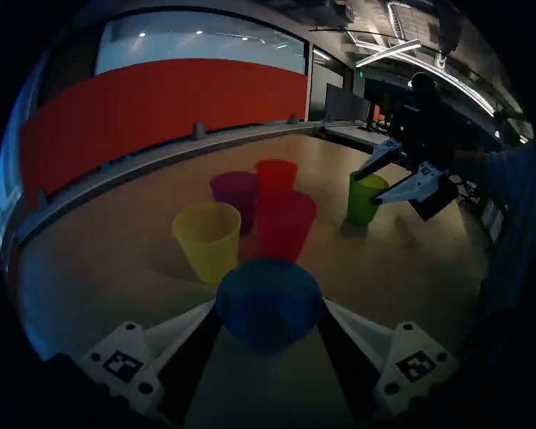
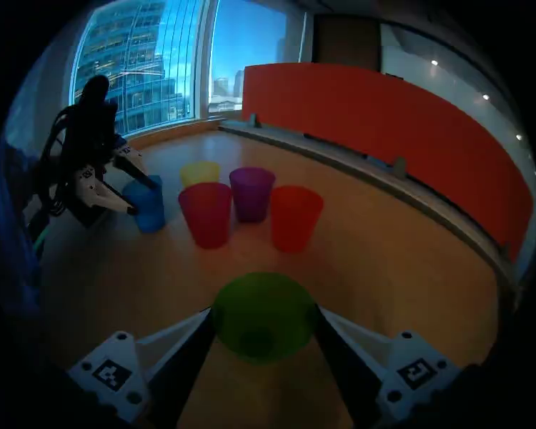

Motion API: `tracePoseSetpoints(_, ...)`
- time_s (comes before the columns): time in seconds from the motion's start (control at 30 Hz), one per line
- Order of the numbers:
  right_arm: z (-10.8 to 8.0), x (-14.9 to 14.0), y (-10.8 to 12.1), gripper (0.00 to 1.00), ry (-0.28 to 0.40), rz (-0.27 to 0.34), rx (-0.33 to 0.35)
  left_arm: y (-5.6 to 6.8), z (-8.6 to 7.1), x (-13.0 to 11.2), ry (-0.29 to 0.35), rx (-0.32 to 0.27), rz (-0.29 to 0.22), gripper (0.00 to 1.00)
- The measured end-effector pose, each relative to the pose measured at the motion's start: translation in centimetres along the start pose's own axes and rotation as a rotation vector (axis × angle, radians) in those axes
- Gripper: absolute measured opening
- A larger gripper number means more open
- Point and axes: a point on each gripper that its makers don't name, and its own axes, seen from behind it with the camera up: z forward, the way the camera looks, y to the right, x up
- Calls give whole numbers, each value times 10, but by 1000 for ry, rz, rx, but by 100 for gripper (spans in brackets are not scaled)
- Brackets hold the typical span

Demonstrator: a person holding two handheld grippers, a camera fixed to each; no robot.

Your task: Pour water

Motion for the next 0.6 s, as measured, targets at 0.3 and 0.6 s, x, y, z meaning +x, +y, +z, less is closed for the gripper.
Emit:
tracePoseSetpoints(0.3, -8, 16, 0, 94, 35, 6, -7, 6, -8, 21, 58, -3, -14, 87)
tracePoseSetpoints(0.6, -17, 46, -3, 94, 96, -2, -12, 2, -26, 56, 149, 28, 1, 87)
